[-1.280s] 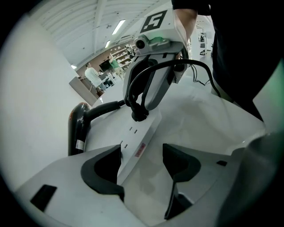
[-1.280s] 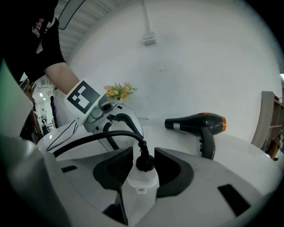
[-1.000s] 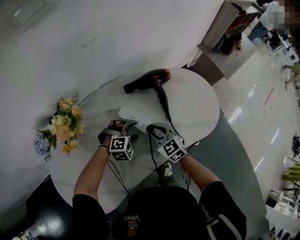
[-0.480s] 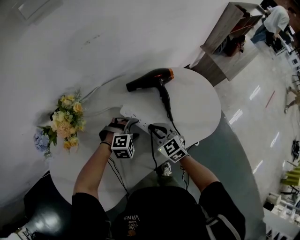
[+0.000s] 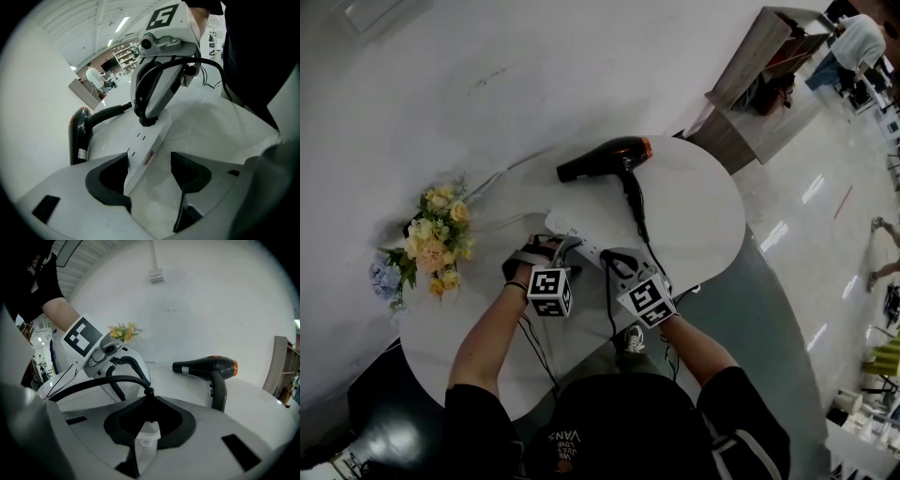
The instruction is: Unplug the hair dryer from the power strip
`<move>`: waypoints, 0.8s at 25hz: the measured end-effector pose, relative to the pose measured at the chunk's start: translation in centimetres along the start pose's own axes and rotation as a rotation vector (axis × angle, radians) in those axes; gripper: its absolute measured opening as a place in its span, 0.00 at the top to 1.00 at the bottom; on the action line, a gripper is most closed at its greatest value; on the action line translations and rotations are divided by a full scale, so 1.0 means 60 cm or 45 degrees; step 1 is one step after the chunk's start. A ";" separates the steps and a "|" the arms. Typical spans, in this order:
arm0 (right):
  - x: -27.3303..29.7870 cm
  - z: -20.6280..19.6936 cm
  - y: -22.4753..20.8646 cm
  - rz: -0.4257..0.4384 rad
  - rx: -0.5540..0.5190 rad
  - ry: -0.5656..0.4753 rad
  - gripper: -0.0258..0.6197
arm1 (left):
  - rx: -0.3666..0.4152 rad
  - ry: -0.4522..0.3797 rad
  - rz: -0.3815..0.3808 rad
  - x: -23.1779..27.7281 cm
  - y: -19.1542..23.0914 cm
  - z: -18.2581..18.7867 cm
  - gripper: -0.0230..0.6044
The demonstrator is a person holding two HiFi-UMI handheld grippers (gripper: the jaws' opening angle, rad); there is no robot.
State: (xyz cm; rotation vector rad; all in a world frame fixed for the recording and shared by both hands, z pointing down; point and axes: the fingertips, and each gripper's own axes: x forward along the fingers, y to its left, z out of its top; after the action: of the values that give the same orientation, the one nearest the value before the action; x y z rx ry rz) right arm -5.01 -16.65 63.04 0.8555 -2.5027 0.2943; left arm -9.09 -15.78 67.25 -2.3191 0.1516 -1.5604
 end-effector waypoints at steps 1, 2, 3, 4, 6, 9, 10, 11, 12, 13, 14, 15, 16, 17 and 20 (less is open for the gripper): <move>0.000 0.000 0.000 -0.002 0.003 0.002 0.85 | 0.000 0.003 -0.001 0.000 0.000 0.000 0.48; 0.000 0.000 0.000 -0.003 0.005 0.004 0.85 | 0.000 0.005 -0.001 0.000 0.000 0.000 0.48; -0.001 0.000 0.000 -0.004 0.007 0.005 0.85 | 0.002 0.006 -0.001 0.000 0.000 -0.001 0.48; -0.001 0.000 0.001 -0.003 0.008 0.005 0.85 | 0.005 0.007 0.001 0.000 0.000 -0.001 0.48; -0.001 0.000 0.001 0.000 0.012 0.003 0.85 | 0.010 0.007 0.005 0.001 0.001 -0.001 0.49; -0.001 0.000 0.000 0.002 0.048 -0.002 0.85 | 0.010 0.005 0.006 0.000 0.000 0.000 0.49; -0.001 -0.001 -0.001 0.002 0.063 -0.004 0.85 | 0.014 0.006 0.009 0.001 0.001 -0.001 0.49; 0.000 -0.001 -0.001 0.002 0.078 -0.005 0.85 | 0.017 0.007 0.011 0.001 0.001 -0.001 0.49; 0.000 -0.001 -0.002 0.002 0.092 -0.006 0.85 | 0.016 0.007 0.010 0.001 0.001 -0.001 0.49; 0.000 -0.001 -0.002 0.003 0.103 -0.006 0.85 | 0.014 0.008 0.007 0.001 0.000 -0.001 0.49; 0.000 -0.001 -0.002 0.004 0.109 -0.005 0.85 | 0.011 0.008 0.004 0.001 0.000 -0.001 0.49; -0.001 0.000 -0.002 0.004 0.106 -0.003 0.85 | 0.010 0.007 0.003 0.000 -0.001 -0.001 0.49; -0.002 0.000 -0.001 0.003 0.094 0.001 0.85 | 0.010 0.006 0.004 0.000 -0.001 0.000 0.49; -0.002 0.000 0.000 -0.001 0.075 0.005 0.85 | 0.009 0.005 0.005 0.000 -0.001 0.000 0.49; -0.003 0.000 0.003 -0.012 -0.006 0.022 0.85 | 0.009 0.009 0.007 0.000 -0.001 0.001 0.49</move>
State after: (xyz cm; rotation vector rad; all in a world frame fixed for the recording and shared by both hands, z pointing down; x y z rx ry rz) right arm -5.00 -16.40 62.94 0.8594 -2.4814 0.2916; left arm -9.04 -15.73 67.26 -2.3063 0.1535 -1.5637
